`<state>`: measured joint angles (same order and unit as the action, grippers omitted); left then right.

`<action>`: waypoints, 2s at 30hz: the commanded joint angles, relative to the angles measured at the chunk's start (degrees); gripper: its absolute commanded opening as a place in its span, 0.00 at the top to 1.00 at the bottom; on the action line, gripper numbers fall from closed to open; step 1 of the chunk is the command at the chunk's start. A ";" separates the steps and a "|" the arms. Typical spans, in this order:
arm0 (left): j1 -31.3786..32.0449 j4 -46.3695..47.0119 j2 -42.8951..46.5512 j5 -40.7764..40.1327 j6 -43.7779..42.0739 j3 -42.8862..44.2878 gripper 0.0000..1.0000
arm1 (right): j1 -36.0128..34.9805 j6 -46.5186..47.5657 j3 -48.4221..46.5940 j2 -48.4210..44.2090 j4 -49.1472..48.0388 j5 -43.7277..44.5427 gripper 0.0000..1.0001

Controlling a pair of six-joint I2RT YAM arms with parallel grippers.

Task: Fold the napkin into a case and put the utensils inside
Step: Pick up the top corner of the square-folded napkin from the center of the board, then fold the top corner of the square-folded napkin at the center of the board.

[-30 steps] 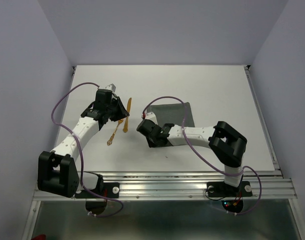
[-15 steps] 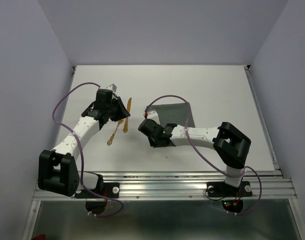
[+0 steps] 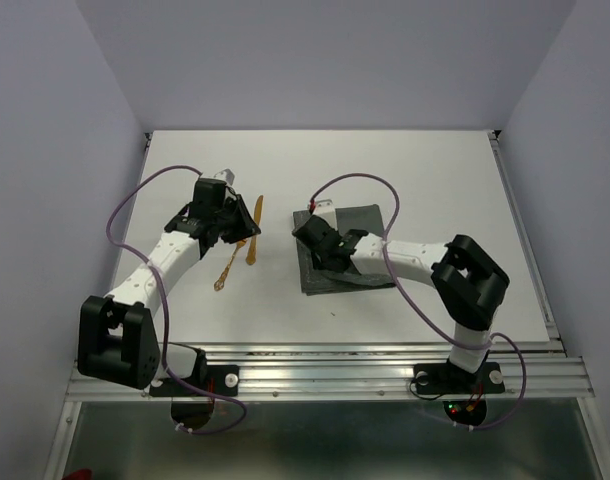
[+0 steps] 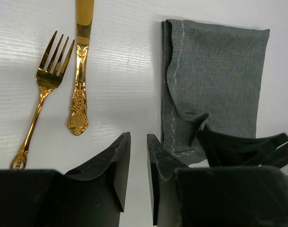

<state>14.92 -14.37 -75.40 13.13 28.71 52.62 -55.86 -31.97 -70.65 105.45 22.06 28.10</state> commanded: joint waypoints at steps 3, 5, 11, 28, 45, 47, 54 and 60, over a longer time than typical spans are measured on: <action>-0.06 1.80 -0.89 0.85 -1.29 1.70 0.68 | 7.95 5.14 -2.29 -1.92 -5.28 2.40 0.99; -0.06 2.07 -1.16 0.94 -1.29 1.70 0.68 | 9.53 6.30 -3.17 -0.86 -5.28 3.10 0.99; -0.06 2.94 -3.18 2.08 -1.64 1.87 0.68 | 14.89 9.46 -4.58 -0.07 -7.12 2.06 0.99; -0.06 3.03 -7.57 4.19 -3.22 4.60 0.68 | 22.54 9.47 -11.96 7.31 -7.56 0.12 0.99; 0.99 2.59 -10.91 6.12 -3.75 8.10 0.68 | 24.30 5.25 -12.41 9.60 -6.16 0.99 0.99; 1.78 2.59 -11.35 6.04 -3.40 8.99 0.68 | 25.00 4.46 -12.14 9.25 -6.07 0.64 0.97; 5.12 2.33 -16.44 7.35 -1.91 14.69 0.68 | 26.76 2.17 -9.95 5.40 -5.54 -0.76 0.66; 7.84 2.77 -23.03 8.32 -0.41 20.58 0.73 | 26.76 0.33 -3.45 -3.04 -6.33 -0.15 0.65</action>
<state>21.47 -12.40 -95.68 19.90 27.27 68.45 -28.84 -29.45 -76.66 110.13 17.10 26.98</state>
